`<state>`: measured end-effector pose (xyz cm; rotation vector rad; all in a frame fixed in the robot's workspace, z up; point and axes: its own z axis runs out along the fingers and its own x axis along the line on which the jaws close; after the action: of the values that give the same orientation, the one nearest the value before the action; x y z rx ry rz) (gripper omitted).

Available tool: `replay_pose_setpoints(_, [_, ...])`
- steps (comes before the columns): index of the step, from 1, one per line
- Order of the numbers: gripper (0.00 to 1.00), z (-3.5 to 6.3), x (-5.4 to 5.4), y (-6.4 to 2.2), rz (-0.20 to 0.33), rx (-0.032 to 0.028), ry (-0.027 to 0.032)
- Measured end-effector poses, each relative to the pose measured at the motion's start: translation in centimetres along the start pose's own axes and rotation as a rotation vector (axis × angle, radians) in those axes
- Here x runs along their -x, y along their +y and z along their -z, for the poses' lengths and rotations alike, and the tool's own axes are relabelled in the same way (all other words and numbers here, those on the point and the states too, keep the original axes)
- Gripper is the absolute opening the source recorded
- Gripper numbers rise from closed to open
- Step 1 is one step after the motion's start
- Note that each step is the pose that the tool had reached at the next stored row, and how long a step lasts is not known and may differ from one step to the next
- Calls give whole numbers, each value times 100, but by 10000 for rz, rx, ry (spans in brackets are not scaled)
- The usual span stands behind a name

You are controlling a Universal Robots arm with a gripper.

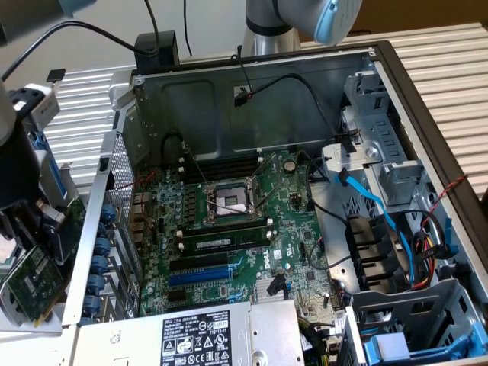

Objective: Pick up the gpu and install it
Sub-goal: 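Pick up the gpu and move the gpu toward the slot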

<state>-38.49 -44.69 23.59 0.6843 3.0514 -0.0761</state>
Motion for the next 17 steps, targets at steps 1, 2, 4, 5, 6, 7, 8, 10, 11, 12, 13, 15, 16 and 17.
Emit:
replay_pose_setpoints(1, [49, 0, -4, 10, -1, -118, -94])
replay_pose_setpoints(2, [49, 1, -9, 18, -3, -265, -204])
replay_pose_setpoints(4, [49, 2, -18, 38, -6, -571, -423])
replay_pose_setpoints(5, [49, 3, -25, 53, -6, -700, -513])
replay_pose_setpoints(6, [49, 4, -36, 77, -6, -766, -572])
replay_pose_setpoints(7, [49, 5, -51, 108, -9, -789, -602])
replay_pose_setpoints(8, [49, 6, -66, 141, -10, -790, -620])
replay_pose_setpoints(10, [49, 6, -88, 186, -13, -782, -638])
replay_pose_setpoints(11, [49, 6, -93, 198, -15, -779, -643])
replay_pose_setpoints(12, [49, 5, -98, 203, -18, -785, -654])
replay_pose_setpoints(13, [49, 5, -104, 204, -20, -803, -683])
replay_pose_setpoints(15, [49, 6, -111, 201, -25, -854, -778])
replay_pose_setpoints(16, [49, 6, -114, 199, -28, -874, -838])
replay_pose_setpoints(17, [49, 6, -116, 198, -34, -892, -913])
